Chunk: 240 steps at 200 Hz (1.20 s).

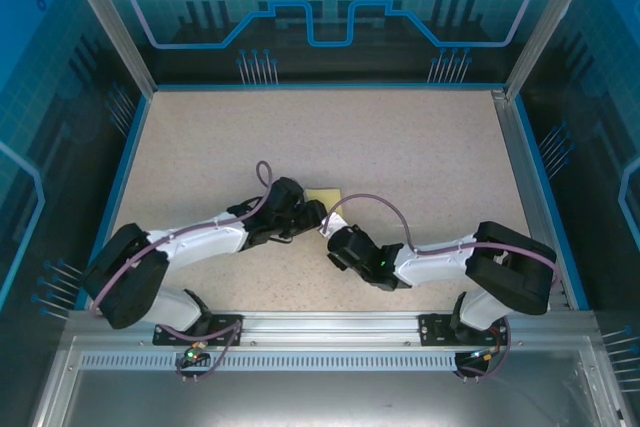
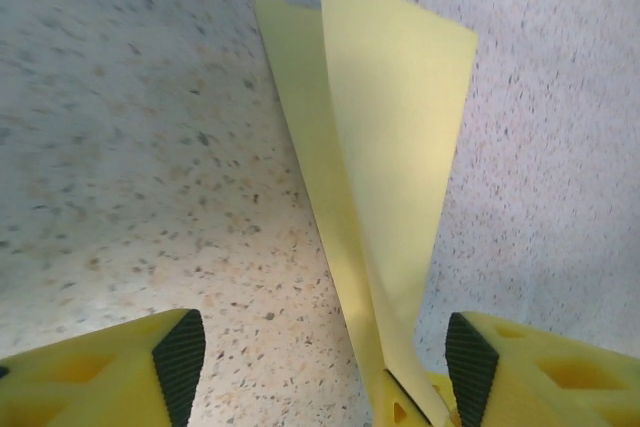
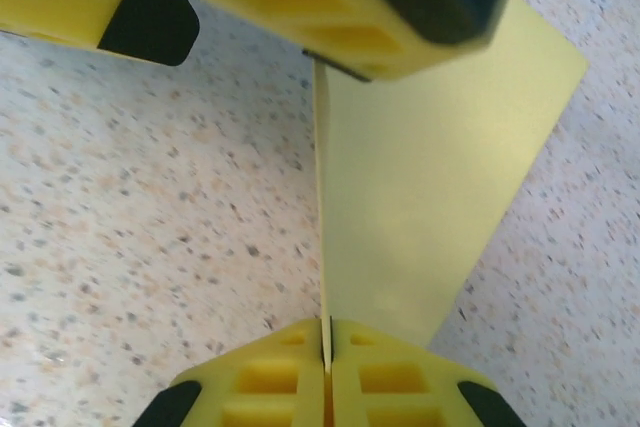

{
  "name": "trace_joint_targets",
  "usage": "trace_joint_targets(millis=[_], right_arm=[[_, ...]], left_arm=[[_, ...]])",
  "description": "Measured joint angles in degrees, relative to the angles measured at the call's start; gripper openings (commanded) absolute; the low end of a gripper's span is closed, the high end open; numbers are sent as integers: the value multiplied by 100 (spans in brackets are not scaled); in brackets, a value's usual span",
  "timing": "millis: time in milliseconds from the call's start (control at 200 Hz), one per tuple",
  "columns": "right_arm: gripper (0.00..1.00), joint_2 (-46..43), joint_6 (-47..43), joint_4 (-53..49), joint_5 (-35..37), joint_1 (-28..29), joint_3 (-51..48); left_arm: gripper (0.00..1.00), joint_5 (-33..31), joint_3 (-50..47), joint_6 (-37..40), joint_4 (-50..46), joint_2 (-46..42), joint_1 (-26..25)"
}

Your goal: Fold a paper plane with a square sheet of paper (pick it up from the middle)

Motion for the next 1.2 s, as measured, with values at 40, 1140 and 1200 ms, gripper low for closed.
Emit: trace_joint_targets(millis=[40,1140,1200], right_arm=[[8,-44,-15,37,-129,-37,-2],[13,72,203,-52,-1034,-352,-323],[14,79,203,-50,-1032,-352,-326]], left_arm=[[74,-107,-17,2,-79,-118,4],[54,730,136,-826,459,920,92],[48,791,157,-944,540,1023,92]])
